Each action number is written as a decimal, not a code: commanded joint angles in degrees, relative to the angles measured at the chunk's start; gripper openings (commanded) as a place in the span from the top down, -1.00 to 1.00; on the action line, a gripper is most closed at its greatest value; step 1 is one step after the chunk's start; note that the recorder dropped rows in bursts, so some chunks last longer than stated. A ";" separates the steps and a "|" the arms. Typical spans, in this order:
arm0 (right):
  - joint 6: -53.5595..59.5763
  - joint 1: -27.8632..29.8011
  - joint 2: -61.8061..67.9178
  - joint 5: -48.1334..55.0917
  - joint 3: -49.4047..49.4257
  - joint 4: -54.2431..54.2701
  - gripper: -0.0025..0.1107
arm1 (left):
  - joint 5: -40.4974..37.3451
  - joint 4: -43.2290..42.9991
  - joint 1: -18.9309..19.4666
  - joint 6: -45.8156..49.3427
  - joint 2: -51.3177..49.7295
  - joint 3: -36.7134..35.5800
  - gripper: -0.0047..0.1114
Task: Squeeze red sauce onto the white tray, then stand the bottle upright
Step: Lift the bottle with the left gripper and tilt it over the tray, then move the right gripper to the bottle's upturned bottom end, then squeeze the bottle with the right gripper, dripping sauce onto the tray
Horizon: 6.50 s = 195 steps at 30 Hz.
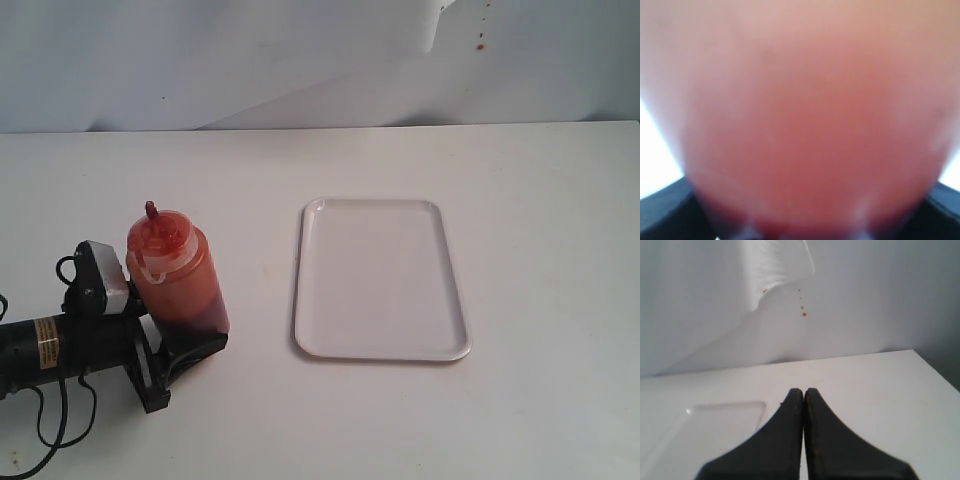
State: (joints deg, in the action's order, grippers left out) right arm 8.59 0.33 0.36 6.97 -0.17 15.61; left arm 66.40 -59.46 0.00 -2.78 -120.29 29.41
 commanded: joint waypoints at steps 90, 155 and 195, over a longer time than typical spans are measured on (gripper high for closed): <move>2.12 -19.27 66.75 -38.58 -24.67 -31.51 -0.34 | -32.11 66.72 -32.62 78.26 10.15 22.24 0.92; -40.48 -19.27 87.75 -38.97 -39.27 -78.17 -0.62 | -15.17 81.87 -37.93 121.74 10.15 21.93 0.92; -28.34 -25.15 96.10 -27.90 -50.72 -73.73 -0.52 | -16.99 81.35 -37.93 121.72 10.15 21.93 0.92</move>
State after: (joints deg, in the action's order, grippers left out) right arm -19.39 -22.66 96.36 -23.07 -49.43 -59.79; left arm 46.77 21.86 -37.58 119.91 -111.12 50.96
